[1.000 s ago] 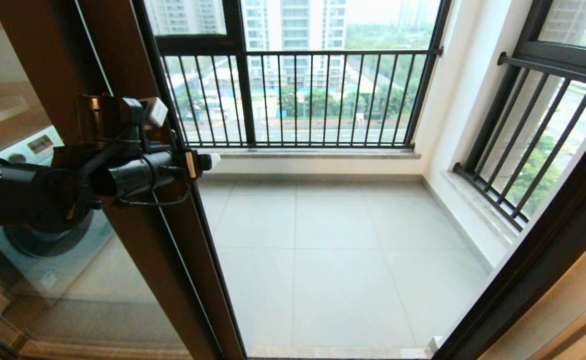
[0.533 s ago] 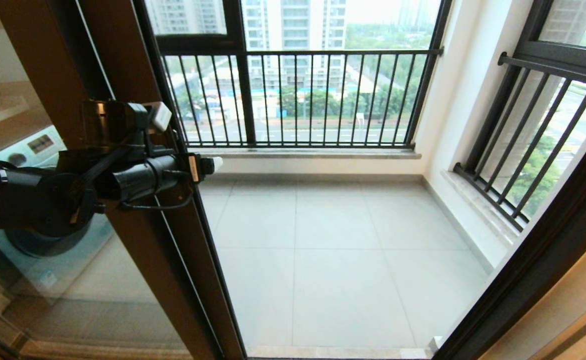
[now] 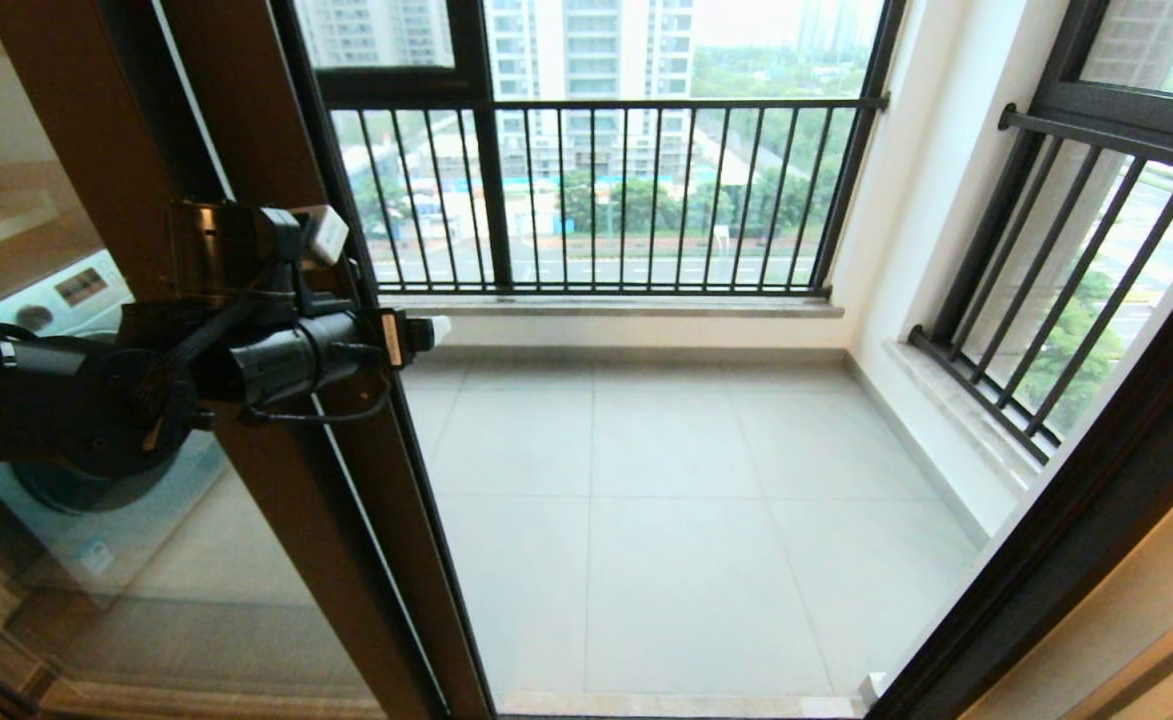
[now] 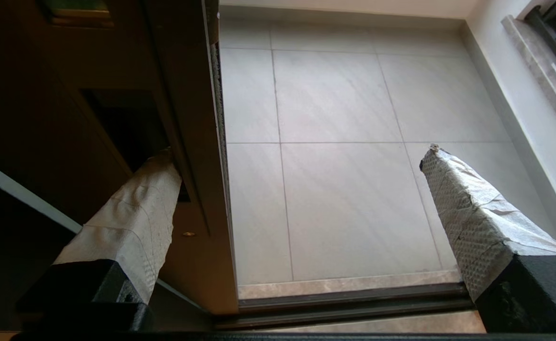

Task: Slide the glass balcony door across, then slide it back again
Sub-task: Close the slid door

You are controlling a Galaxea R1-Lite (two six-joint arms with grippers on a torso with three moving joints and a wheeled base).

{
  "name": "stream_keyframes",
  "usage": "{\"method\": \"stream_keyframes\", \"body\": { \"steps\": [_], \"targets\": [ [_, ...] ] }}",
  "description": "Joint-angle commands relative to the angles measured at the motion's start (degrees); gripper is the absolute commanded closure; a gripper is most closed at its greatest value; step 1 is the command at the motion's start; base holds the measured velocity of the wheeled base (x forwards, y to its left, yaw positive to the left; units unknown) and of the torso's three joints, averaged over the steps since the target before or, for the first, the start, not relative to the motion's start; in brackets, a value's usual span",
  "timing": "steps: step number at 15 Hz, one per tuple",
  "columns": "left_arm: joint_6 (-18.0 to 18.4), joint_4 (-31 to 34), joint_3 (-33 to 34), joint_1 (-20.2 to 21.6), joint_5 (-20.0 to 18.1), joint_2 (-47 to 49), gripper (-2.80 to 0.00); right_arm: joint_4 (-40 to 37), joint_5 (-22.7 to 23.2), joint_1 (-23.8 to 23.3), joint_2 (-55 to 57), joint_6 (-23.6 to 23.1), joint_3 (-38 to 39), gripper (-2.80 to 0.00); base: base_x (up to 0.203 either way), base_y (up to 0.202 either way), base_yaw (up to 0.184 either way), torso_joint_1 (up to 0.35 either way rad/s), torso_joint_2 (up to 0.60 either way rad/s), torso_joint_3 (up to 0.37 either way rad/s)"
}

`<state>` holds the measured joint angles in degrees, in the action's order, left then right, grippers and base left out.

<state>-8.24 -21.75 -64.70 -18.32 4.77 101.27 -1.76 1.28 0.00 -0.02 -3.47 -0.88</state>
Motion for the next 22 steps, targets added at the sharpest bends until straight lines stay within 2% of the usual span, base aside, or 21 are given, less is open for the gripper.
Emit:
{"method": "stream_keyframes", "body": {
  "steps": [1,22],
  "targets": [
    [-0.1,0.0,0.0,-0.4,-0.1,0.0,-2.8,0.0,0.0,0.0,0.0,0.0,0.0,0.0,0.0,0.0,0.0,0.0,0.0,0.0],
    [-0.8,-0.2,-0.3,-4.5,0.2,0.2,-2.8,-0.1,0.0,0.1,0.0,0.0,0.0,0.0,0.0,0.0,0.0,0.0,0.0,0.0]
  ]
}}
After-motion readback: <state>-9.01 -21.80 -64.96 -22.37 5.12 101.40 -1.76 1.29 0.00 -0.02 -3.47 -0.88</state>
